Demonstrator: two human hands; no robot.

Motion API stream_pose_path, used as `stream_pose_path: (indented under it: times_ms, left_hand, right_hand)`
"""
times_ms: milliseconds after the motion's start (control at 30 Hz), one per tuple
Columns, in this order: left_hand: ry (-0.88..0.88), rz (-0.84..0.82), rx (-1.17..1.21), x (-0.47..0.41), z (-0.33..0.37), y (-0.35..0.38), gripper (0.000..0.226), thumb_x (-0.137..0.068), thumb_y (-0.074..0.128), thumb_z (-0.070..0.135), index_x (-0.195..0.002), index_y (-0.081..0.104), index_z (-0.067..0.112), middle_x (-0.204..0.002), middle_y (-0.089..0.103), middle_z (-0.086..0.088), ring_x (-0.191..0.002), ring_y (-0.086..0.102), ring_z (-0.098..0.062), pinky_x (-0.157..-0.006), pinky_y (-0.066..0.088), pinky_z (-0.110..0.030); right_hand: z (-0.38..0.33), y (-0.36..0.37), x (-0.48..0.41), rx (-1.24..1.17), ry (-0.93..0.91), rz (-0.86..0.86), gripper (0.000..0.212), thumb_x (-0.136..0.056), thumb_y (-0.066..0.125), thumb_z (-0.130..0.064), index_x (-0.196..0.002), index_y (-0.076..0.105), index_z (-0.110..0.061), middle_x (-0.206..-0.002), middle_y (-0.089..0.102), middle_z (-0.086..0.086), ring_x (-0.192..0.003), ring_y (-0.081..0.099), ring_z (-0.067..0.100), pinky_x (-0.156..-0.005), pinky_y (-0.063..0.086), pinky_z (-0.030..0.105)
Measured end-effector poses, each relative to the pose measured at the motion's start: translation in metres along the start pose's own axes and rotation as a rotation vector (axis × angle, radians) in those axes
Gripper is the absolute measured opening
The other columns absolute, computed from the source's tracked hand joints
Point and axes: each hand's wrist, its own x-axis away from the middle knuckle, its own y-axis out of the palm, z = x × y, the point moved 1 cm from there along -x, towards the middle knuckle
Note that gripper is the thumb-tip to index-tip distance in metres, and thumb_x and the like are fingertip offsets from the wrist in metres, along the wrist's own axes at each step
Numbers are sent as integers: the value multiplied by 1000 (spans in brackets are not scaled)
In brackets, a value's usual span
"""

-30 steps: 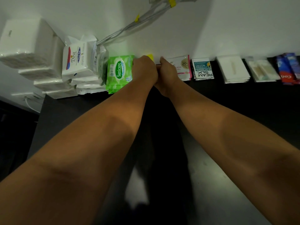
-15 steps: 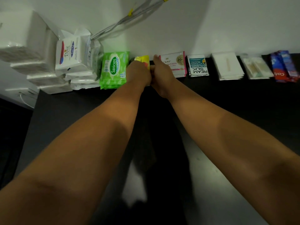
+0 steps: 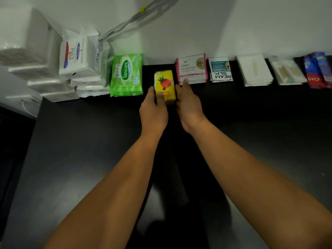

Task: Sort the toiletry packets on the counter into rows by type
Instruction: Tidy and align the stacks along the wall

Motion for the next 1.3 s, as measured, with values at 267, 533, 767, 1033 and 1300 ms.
stream_pose_path:
  times_ms: [267, 533, 767, 1033, 1300]
  left_hand:
    - [66, 73, 32, -36, 15, 16, 21, -101, 44, 13, -104, 63, 4, -94, 69, -7, -84, 63, -21, -83, 53, -42]
    - [50, 81, -12, -65, 20, 24, 24, -102, 43, 16, -108, 64, 6, -97, 69, -9, -92, 63, -27, -87, 51, -42]
    - [3, 13, 30, -52, 20, 19, 34, -106, 40, 28, -124, 55, 4, -108, 66, -3, -103, 63, -22, -87, 48, -33]
    - [66, 192, -17, 17, -12, -25, 34, -94, 53, 9, -124, 68, 11, -115, 72, 2, -106, 60, 4, -86, 35, 3]
    - [-18, 385, 105, 2, -35, -81, 34, -99, 53, 24, -130, 58, 12, -123, 64, 1, -114, 60, -8, -101, 46, -25]
  right_hand:
    - [-20, 16, -22, -35, -94, 23, 58, -108, 22, -39, -132, 57, 1, -130, 63, 19, -123, 59, 25, -111, 42, 41]
    - [-32, 22, -50, 35, -72, 67, 59, -107, 25, -43, -129, 61, -1, -126, 65, 17, -120, 61, 25, -109, 45, 41]
    - [-36, 20, -52, 85, -131, 50, 56, -106, 28, -45, -102, 73, -13, -106, 75, 9, -104, 70, 20, -101, 51, 39]
    - [-7, 24, -5, 145, -393, 319, 31, -103, 42, -28, -108, 71, -18, -112, 71, -2, -115, 61, 7, -105, 44, 28]
    - [32, 73, 14, 402, -273, 144, 48, -100, 50, -31, -145, 47, -13, -146, 51, 0, -130, 45, 1, -102, 33, 9]
